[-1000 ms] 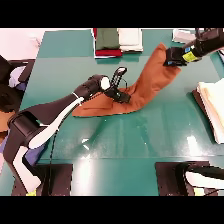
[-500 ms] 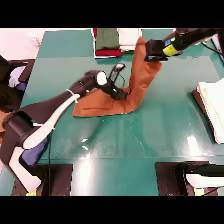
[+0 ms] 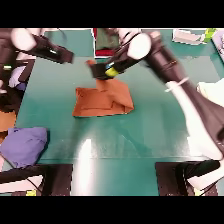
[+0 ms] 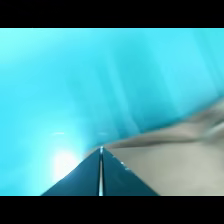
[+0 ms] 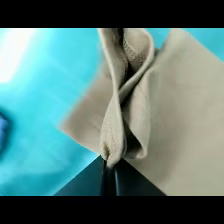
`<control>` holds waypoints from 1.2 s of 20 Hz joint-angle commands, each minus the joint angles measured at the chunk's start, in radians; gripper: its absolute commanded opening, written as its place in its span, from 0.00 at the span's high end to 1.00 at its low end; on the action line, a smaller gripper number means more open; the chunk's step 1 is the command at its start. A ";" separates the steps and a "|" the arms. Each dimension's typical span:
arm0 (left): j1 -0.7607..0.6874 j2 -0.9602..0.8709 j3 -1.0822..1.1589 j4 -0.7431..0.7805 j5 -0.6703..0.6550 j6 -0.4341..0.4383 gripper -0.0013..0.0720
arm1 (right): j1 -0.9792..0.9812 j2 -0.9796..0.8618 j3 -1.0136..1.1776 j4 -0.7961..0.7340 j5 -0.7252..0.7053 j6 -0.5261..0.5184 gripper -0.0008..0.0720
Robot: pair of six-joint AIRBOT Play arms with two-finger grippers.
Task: Fold the shirts.
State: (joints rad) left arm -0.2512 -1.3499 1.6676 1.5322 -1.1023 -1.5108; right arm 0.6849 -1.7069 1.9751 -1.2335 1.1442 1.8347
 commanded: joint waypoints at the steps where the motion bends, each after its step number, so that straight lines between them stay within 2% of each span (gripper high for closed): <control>1: 0.111 0.134 0.000 0.048 -0.026 0.001 0.95 | 0.097 -0.137 0.001 0.140 -0.246 -0.023 0.49; 2: 0.122 0.151 0.001 0.048 -0.036 0.001 0.95 | 0.100 -0.151 0.001 0.168 -0.259 -0.039 0.48; 4: 0.122 0.166 0.001 0.064 -0.063 0.001 0.95 | 0.084 -0.138 0.000 0.103 -0.217 -0.038 0.48; 9: 0.122 0.165 -0.001 -0.006 -0.083 0.001 0.95 | -0.043 -0.040 0.000 -0.219 0.106 -0.027 0.48; 13: 0.122 0.161 -0.013 -0.096 -0.061 0.002 0.95 | -0.176 -0.029 -0.023 -0.278 0.353 -0.024 0.48; 14: 0.122 0.161 -0.020 -0.105 -0.056 0.011 0.95 | -0.200 -0.029 -0.050 -0.277 0.372 -0.023 0.36; 15: 0.121 0.158 -0.022 -0.120 -0.058 0.028 0.95 | -0.219 -0.029 -0.089 -0.277 0.384 -0.021 0.29; 17: 0.121 0.158 -0.027 -0.128 -0.059 0.038 0.95 | -0.240 -0.028 -0.172 -0.273 0.378 -0.001 0.28; 18: 0.121 0.158 -0.030 -0.130 -0.060 0.048 0.95 | -0.250 -0.027 -0.214 -0.246 0.355 0.011 0.25; 21: 0.121 0.159 -0.042 -0.142 -0.060 0.051 0.95 | -0.278 -0.027 -0.326 -0.098 0.224 0.054 0.17; 24: 0.121 0.158 -0.043 -0.173 -0.064 0.054 0.95 | -0.285 -0.027 -0.417 -0.034 0.077 0.114 0.17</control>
State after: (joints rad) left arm -0.1307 -1.1912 1.6279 1.3907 -1.1648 -1.4643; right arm 0.4133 -1.7351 1.6455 -1.3582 1.3525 1.8984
